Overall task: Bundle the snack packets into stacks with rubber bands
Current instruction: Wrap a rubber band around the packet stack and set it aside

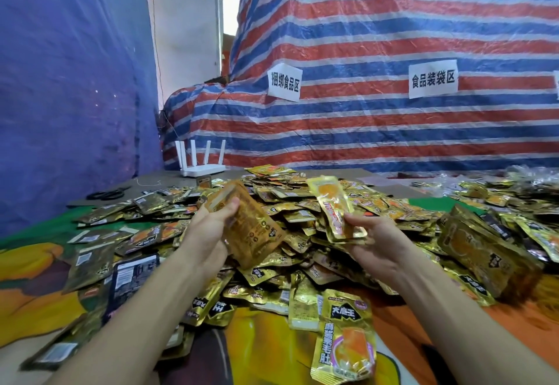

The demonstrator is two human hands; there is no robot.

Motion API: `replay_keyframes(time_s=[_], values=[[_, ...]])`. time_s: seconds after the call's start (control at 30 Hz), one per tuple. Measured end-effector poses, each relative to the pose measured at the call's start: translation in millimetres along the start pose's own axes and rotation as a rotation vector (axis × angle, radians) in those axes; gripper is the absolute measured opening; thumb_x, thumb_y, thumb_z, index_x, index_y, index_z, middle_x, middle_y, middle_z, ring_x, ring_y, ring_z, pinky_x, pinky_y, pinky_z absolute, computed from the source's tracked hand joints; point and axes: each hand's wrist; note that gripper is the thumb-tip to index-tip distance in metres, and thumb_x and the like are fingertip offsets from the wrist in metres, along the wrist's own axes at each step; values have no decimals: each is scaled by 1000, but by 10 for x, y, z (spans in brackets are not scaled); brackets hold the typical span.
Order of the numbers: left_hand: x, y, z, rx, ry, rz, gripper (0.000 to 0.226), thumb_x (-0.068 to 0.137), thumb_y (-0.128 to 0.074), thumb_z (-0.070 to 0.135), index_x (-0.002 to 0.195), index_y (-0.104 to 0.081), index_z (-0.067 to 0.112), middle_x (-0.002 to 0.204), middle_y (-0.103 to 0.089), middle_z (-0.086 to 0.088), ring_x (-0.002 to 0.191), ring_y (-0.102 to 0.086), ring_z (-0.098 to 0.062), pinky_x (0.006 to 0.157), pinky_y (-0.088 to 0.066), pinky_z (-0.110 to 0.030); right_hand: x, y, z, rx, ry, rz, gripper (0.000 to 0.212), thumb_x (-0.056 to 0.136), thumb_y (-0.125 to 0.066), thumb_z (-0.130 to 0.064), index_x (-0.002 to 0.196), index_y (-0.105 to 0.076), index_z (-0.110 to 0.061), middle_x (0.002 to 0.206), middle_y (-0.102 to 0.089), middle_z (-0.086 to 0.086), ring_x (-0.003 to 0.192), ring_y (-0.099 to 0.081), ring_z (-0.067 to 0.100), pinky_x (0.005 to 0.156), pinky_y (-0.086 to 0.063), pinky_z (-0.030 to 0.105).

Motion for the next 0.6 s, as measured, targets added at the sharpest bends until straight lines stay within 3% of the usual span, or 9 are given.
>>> replay_keyframes(time_s=[0.1, 0.2, 0.27, 0.37, 0.43, 0.53, 0.6], values=[[39, -26, -45, 29, -49, 35, 27, 98, -57, 12, 125, -55, 15, 107, -70, -11, 104, -65, -27, 80, -52, -47, -34, -45, 63, -154, -20, -66, 24, 96, -56, -9, 118, -61, -1, 103, -72, 18, 82, -71, 30, 78, -54, 43], [45, -88, -122, 282, -96, 100, 30, 102, -52, 14, 131, -48, 15, 113, -65, -12, 99, -64, -26, 66, -50, -37, -82, -142, 187, -242, 26, -203, 24, 95, -57, -15, 116, -64, -5, 92, -71, 10, 69, -68, 20, 65, -54, 32], [7, -145, -186, 453, -147, 138, 39, 101, -47, 15, 139, -39, 16, 119, -61, -13, 102, -63, -29, 75, -55, -46, -97, -222, 287, -222, 55, -289, 28, 89, -61, -13, 115, -66, -5, 91, -71, 9, 68, -67, 19, 56, -55, 28], [-101, -272, -262, 564, -250, 195, 42, 102, -43, 19, 143, -35, 16, 119, -59, -7, 107, -60, -26, 96, -50, -55, -84, -307, 474, -329, 159, -282, 22, 92, -60, -8, 111, -69, -4, 90, -74, 9, 73, -72, 20, 61, -57, 31], [-168, -344, -301, 546, -317, 199, 35, 104, -41, 22, 138, -38, 16, 113, -60, -1, 101, -60, -21, 95, -50, -51, -77, -324, 607, -492, 237, -209, 20, 98, -58, -7, 114, -69, -7, 93, -77, 7, 79, -75, 19, 66, -58, 31], [-264, -409, -343, 429, -362, 152, 50, 106, -38, 26, 153, -24, 15, 138, -41, 10, 127, -42, -15, 106, -32, -33, -64, -307, 725, -852, 385, -100, 16, 100, -59, -13, 114, -65, -19, 106, -73, 3, 94, -72, 14, 71, -59, 24], [-322, -429, -332, 271, -321, 62, 56, 104, -39, 36, 153, -23, 13, 141, -37, 7, 127, -38, -11, 103, -30, -32, -58, -289, 732, -923, 416, -100, 18, 101, -58, -12, 116, -61, -20, 113, -68, 3, 93, -70, 11, 68, -59, 23]])
Point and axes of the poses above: each hand's wrist, its own x-axis towards the middle knuckle, its own y-axis out of the back of the hand, z = x × y
